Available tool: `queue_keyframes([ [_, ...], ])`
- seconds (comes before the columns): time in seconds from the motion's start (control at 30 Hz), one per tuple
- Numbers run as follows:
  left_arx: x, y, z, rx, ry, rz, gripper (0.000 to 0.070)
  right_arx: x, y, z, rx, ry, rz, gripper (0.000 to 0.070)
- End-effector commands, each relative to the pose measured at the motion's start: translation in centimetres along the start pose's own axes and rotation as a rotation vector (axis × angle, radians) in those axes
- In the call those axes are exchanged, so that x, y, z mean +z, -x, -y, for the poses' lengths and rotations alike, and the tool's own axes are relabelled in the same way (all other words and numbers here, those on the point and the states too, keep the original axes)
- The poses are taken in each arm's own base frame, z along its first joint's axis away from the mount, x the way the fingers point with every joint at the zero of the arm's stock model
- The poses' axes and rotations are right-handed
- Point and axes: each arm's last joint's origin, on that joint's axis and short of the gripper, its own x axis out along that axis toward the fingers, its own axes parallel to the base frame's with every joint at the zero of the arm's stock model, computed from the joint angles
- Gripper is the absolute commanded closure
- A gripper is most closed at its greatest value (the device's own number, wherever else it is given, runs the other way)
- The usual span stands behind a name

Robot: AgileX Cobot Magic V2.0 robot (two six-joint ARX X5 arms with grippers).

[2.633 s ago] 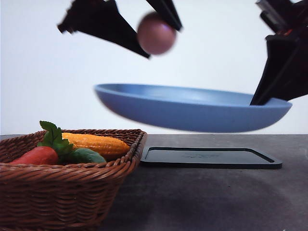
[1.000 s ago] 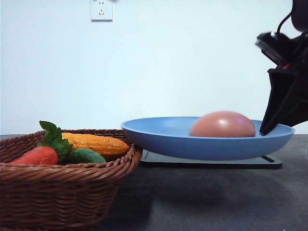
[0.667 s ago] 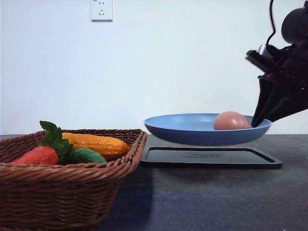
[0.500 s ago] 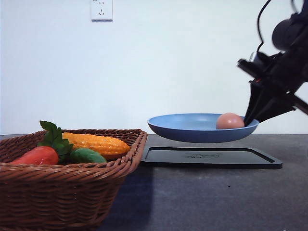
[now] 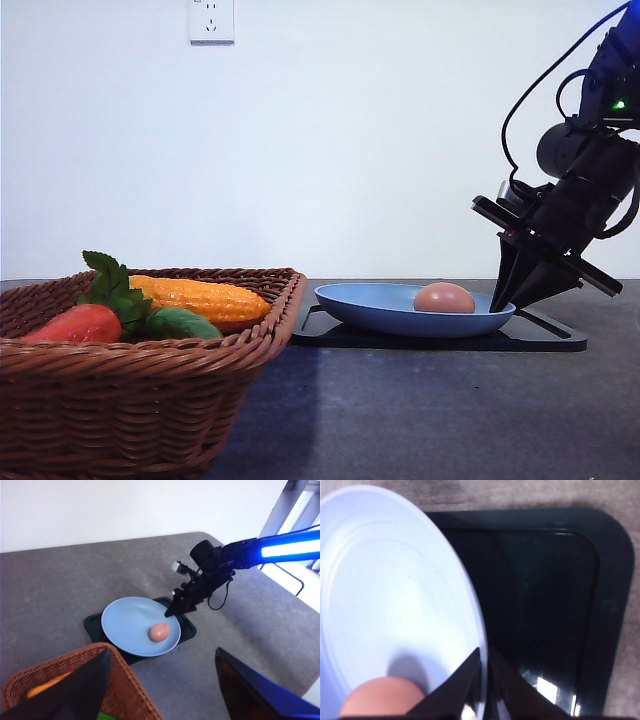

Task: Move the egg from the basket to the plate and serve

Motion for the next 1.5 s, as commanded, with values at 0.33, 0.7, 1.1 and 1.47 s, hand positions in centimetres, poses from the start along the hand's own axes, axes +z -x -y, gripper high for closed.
queue_keyframes([
  [0.33, 0.2, -2.0, 0.4, 0.012, -0.018, -0.057, 0.0274, 1.1, 0.5, 0.8, -0.005, -0.006, 0.035, 0.0447],
  [0.7, 0.2, -4.3, 0.6, 0.051, -0.119, -0.093, 0.0424, 1.1, 5.6, -1.0, -0.016, -0.026, 0.007, 0.0498],
  [1.1, -0.4, -9.5, -1.0, 0.249, -0.329, -0.218, 0.07, -4.1, 11.9, -9.9, -0.121, 0.254, 0.024, 0.07],
  [1.47, 0.1, -10.0, -6.5, 0.457, -0.198, -0.261, 0.07, -13.8, 16.3, -16.8, -0.266, 0.559, 0.245, 0.07],
])
